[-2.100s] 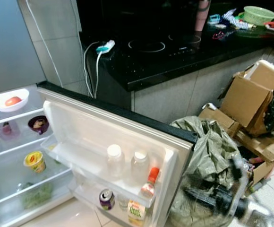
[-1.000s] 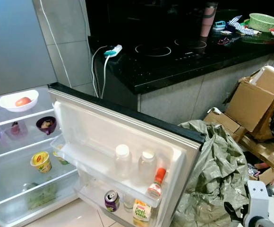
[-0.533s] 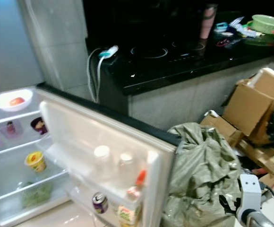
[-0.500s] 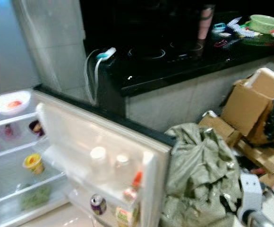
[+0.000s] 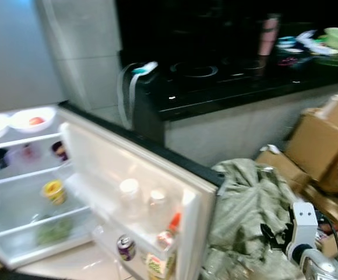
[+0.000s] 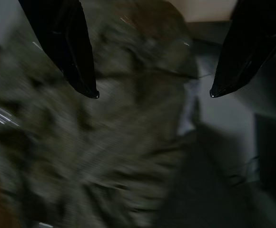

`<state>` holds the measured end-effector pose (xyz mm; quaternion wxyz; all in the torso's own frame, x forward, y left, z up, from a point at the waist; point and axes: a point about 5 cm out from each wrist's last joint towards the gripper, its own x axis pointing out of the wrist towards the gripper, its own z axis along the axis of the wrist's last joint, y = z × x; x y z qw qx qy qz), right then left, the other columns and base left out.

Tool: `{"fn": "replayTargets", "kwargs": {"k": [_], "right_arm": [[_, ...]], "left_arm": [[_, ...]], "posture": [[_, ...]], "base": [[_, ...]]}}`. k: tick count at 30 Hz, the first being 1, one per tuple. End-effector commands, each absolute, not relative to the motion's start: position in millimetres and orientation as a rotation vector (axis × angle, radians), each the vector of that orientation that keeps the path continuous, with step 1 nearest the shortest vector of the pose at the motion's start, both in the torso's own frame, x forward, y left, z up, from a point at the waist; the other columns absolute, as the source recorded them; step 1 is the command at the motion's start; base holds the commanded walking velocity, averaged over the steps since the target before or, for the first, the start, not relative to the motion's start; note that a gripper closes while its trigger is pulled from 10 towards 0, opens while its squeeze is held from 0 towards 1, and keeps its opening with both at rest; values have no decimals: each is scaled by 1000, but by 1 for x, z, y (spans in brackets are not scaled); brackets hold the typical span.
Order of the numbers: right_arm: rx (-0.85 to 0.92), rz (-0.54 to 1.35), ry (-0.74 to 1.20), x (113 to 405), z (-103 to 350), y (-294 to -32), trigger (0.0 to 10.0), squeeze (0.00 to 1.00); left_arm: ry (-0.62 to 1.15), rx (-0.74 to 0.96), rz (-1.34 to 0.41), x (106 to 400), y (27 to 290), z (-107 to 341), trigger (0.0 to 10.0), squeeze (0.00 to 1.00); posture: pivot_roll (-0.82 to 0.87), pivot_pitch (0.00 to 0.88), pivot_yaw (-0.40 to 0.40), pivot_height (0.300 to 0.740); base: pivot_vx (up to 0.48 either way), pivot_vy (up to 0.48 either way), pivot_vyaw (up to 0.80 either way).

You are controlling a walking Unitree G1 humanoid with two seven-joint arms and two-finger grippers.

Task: Restocking fridge

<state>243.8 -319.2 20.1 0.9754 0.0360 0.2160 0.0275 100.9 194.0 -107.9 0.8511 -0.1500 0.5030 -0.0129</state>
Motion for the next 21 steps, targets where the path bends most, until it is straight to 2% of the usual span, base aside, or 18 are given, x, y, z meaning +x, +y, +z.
{"fn": "replayTargets", "kwargs": {"k": [1, 10, 21], "right_arm": [[82, 27, 398, 244, 26, -327, 10000, 0], [80, 17, 337, 247, 41, -339, 10000, 0], [113, 111, 320, 246, 40, -333, 10000, 0]], "left_arm": [[1117, -331, -49, 88, 184, -113, 10000, 0], [1117, -335, -58, 89, 182, -113, 10000, 0], [1118, -336, -59, 90, 182, -113, 10000, 0]], "posture": [[-51, 0, -53, 740], [-56, 0, -55, 740], [-56, 0, -52, 740]], "base": [[0, 0, 738], [0, 0, 738], [0, 0, 670]]}}
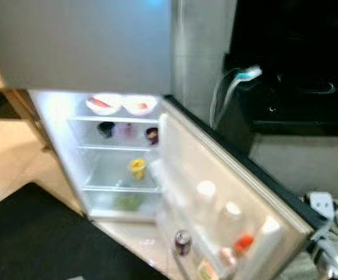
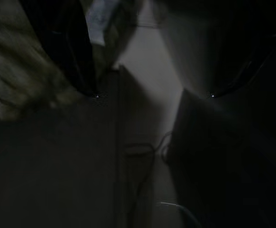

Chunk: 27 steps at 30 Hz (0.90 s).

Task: Restocking fridge

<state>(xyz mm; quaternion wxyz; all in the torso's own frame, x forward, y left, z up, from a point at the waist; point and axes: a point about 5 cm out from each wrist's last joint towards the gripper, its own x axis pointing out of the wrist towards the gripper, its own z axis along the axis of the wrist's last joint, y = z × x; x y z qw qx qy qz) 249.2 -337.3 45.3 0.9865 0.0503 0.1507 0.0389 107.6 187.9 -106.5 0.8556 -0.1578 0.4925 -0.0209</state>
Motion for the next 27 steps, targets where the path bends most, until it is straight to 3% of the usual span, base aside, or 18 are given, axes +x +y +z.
{"fn": "replayTargets", "kwargs": {"k": [1, 17, 27], "right_arm": [[113, 111, 320, 246, 40, -333, 10000, 0], [178, 396, 410, 225, 38, -335, 10000, 0], [255, 633, 457, 213, 30, -313, 10000, 0]], "left_arm": [[1118, -336, -59, 90, 182, -113, 10000, 0], [1131, -335, -59, 86, 182, -113, 10000, 0], [1134, -338, -67, 87, 180, -114, 10000, 0]], "posture": [[-56, 0, -52, 740], [-65, 0, -53, 740], [-72, 0, -54, 740]], "base": [[0, 0, 0], [0, 0, 0], [0, 0, 0]]}}
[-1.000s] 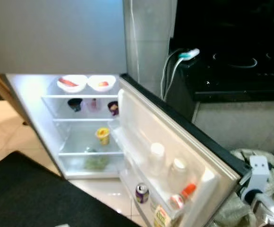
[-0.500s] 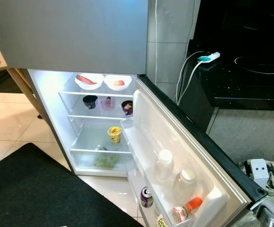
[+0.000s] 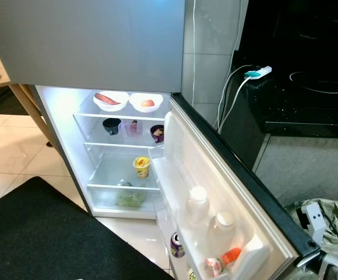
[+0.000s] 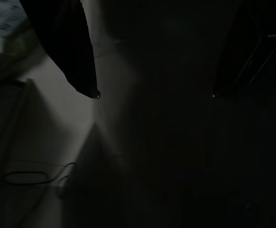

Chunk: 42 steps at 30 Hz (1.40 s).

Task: Restocking fridge

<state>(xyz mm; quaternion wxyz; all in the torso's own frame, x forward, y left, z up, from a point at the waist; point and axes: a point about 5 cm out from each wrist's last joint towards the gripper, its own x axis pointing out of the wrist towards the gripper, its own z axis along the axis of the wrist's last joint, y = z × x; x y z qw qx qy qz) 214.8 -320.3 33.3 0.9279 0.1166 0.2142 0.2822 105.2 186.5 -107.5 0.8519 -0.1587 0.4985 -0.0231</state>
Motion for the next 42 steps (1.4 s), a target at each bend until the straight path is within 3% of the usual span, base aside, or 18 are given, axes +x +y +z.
{"fn": "replayTargets", "kwargs": {"k": [1, 9, 14, 25, 42], "right_arm": [[270, 687, 468, 211, 28, -307, 10000, 0], [297, 925, 498, 204, 24, -270, 10000, 0], [278, 950, 496, 204, 23, -258, 10000, 0], [194, 727, 517, 213, 15, -269, 10000, 0], [183, 714, 510, 213, 14, -267, 10000, 0]], "left_arm": [[1135, -339, -67, 86, 179, -114, 10000, 0], [1147, -337, -70, 82, 179, -115, 10000, 0], [1150, -337, -72, 81, 178, -115, 10000, 0], [1163, -335, -85, 80, 175, -116, 10000, 0], [1167, -321, -98, 81, 175, -115, 10000, 0]], "posture": [[-73, 0, -53, 740], [-78, 0, -55, 740], [-80, 0, -57, 740], [-81, 0, -55, 740], [-86, 0, -55, 740]], "base": [[0, 0, 0], [0, 0, 0], [0, 0, 0], [0, 0, 0], [-257, 0, 0]]}}
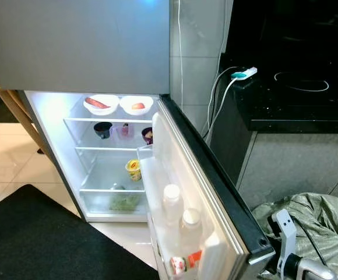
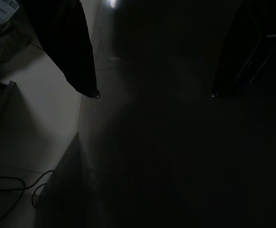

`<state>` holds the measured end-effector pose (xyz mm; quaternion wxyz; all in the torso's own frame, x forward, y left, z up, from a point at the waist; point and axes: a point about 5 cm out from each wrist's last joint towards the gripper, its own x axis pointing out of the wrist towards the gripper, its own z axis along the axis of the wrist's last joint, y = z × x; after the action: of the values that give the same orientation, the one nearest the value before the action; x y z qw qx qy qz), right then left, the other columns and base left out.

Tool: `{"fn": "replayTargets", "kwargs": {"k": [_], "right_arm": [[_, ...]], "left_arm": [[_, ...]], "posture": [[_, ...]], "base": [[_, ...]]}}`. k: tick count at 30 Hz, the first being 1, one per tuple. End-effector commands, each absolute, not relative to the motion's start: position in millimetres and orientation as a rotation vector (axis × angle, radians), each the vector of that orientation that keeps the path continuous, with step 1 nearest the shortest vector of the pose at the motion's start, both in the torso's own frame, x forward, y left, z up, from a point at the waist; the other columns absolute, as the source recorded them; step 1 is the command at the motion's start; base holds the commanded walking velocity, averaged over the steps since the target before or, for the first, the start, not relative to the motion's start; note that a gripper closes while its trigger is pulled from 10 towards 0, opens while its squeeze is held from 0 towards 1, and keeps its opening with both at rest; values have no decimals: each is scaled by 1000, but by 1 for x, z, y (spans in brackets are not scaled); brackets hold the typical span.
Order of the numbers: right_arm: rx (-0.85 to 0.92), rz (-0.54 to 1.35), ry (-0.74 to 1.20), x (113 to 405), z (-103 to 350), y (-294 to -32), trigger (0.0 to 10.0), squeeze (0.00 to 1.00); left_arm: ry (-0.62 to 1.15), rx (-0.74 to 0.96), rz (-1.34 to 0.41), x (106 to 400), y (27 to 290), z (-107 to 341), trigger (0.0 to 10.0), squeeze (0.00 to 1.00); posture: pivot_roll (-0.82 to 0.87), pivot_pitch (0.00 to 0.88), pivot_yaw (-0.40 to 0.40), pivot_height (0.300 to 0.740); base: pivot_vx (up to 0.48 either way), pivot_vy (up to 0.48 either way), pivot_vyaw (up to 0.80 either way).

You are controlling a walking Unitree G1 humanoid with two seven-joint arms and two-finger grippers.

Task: Restocking fridge

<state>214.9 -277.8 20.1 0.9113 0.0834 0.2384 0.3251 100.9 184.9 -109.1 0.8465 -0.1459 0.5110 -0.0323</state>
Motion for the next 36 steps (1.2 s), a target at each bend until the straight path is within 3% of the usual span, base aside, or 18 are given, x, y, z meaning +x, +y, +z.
{"fn": "replayTargets", "kwargs": {"k": [1, 25, 36], "right_arm": [[182, 715, 510, 213, 14, -267, 10000, 0], [160, 718, 520, 214, 15, -267, 10000, 0], [115, 707, 464, 229, 19, -252, 10000, 0]], "left_arm": [[1167, -320, -99, 81, 175, -115, 10000, 0], [1174, -327, -100, 78, 173, -116, 10000, 0], [1171, -333, -82, 78, 173, -116, 10000, 0]], "posture": [[-86, 0, -55, 740], [-87, 0, -62, 740], [-89, 0, -65, 740]], "base": [[-319, 0, 0], [-328, 0, 0], [0, 0, 0]]}}
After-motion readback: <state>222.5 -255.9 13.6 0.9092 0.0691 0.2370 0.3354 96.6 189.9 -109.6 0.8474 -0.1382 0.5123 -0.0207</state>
